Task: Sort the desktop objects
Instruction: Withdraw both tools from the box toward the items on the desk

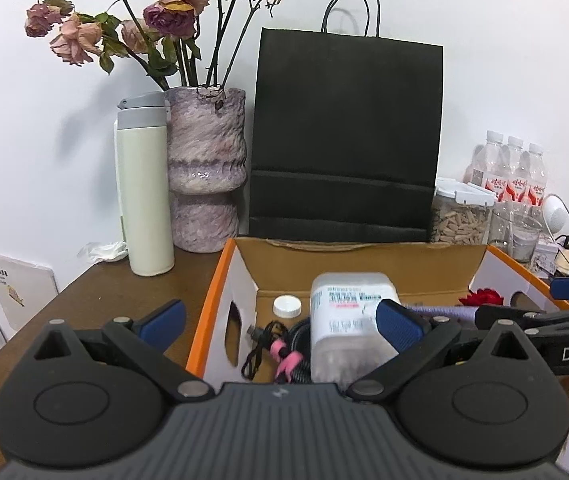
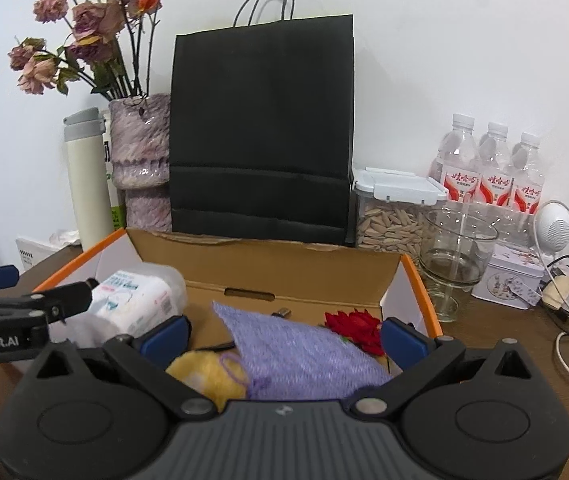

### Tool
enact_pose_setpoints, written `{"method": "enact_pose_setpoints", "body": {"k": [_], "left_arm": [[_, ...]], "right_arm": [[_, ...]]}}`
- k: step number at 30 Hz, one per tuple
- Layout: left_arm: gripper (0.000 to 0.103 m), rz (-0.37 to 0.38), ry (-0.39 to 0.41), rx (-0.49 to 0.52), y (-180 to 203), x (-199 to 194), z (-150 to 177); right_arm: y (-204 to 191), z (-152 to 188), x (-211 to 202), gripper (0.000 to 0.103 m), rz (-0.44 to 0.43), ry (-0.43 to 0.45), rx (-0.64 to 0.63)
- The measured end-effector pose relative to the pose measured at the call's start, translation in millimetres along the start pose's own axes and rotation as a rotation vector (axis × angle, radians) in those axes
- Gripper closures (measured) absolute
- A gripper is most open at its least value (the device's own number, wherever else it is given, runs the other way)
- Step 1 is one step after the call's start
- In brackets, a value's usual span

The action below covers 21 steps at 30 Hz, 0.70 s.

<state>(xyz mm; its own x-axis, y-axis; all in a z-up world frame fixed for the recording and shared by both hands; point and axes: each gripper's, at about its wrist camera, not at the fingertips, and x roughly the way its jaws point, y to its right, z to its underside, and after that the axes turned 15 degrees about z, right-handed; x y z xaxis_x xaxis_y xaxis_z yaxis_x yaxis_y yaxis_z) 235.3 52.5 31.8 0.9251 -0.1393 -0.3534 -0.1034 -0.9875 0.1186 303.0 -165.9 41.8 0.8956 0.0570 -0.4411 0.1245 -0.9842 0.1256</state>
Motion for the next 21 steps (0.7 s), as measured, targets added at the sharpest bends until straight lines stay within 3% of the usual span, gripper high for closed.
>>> {"method": "enact_pose_setpoints", "body": {"k": [21], "left_arm": [[0.000,0.012,-0.039,-0.018,4.3,-64.3,40.4]], "right_arm": [[10.0,50.2,-66.2,0.000,0.007,-0.016,-0.023]]}}
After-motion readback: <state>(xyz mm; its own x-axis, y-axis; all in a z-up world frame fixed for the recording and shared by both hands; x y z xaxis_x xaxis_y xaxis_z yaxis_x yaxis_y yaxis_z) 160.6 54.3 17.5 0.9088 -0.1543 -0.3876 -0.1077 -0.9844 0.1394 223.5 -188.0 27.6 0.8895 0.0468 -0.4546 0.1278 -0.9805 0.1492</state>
